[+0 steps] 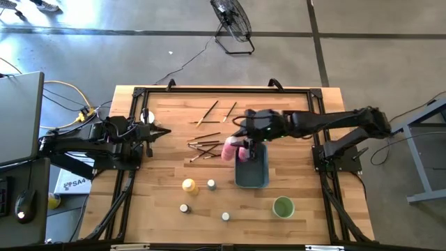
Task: Pick & Place Paint Supplies
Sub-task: Put the large pink paint bottle into the blue bin
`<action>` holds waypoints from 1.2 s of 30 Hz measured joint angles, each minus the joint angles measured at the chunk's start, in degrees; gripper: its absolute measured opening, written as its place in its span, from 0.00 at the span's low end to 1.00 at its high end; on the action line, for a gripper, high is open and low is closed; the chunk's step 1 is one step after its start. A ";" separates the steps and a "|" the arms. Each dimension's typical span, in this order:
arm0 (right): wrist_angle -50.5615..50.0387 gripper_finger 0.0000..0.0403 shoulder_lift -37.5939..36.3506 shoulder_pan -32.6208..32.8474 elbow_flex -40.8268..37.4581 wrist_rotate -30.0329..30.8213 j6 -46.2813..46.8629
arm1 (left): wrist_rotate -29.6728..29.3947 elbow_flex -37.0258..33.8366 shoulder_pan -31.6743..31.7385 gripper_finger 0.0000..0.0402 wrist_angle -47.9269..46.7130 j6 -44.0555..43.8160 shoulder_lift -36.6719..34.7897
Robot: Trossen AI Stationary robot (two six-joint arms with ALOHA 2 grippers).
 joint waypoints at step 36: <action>-15.12 0.28 -8.73 13.12 -7.15 10.59 16.61 | 0.02 0.00 0.00 0.00 0.01 -0.01 0.00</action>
